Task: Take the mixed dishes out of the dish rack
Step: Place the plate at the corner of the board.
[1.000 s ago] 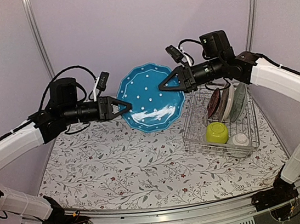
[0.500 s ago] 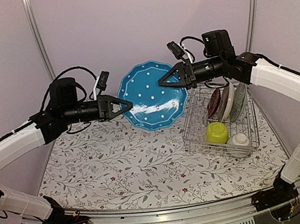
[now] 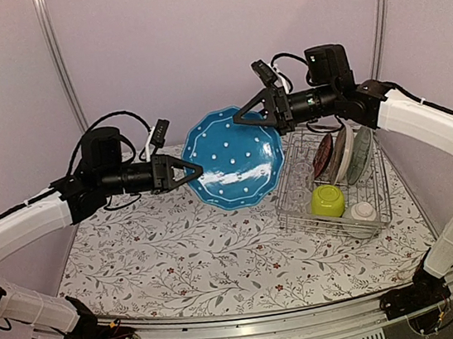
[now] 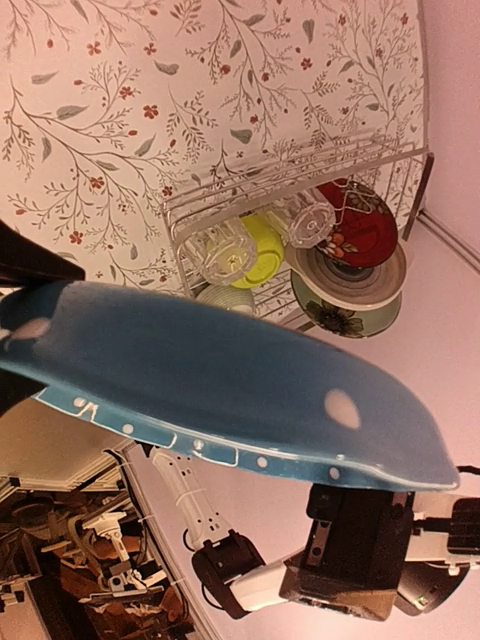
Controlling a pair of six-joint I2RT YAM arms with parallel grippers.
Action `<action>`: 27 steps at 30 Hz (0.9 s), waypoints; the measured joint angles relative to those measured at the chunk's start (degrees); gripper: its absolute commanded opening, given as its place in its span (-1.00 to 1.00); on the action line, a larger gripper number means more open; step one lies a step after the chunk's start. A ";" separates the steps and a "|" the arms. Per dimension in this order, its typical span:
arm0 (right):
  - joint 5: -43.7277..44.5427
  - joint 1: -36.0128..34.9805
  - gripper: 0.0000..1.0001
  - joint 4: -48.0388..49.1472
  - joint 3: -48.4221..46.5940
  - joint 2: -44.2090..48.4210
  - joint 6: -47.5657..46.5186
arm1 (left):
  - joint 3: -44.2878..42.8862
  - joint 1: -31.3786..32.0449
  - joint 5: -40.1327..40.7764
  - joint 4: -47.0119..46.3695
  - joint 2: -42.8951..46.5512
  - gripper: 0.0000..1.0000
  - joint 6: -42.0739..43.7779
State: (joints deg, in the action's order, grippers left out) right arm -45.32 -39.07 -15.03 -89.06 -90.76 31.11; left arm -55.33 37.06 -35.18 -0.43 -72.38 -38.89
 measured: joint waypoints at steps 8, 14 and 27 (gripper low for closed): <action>5.68 1.68 0.98 -2.36 -0.15 0.00 -0.17 | 1.09 -1.68 0.11 -0.17 -0.02 -1.00 -1.38; 12.52 3.82 0.98 -7.63 -0.44 0.07 -1.40 | 2.89 -7.85 0.74 0.02 -0.02 -1.00 -3.34; 18.12 10.71 0.98 -13.25 1.42 7.43 -3.61 | 4.15 -27.91 9.64 5.29 -2.01 -1.00 -8.90</action>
State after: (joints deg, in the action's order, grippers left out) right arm -27.20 -28.36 -28.27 -87.64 -83.33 27.51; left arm -51.18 9.15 -25.54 4.86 -74.39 -47.79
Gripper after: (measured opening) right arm 0.988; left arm 0.174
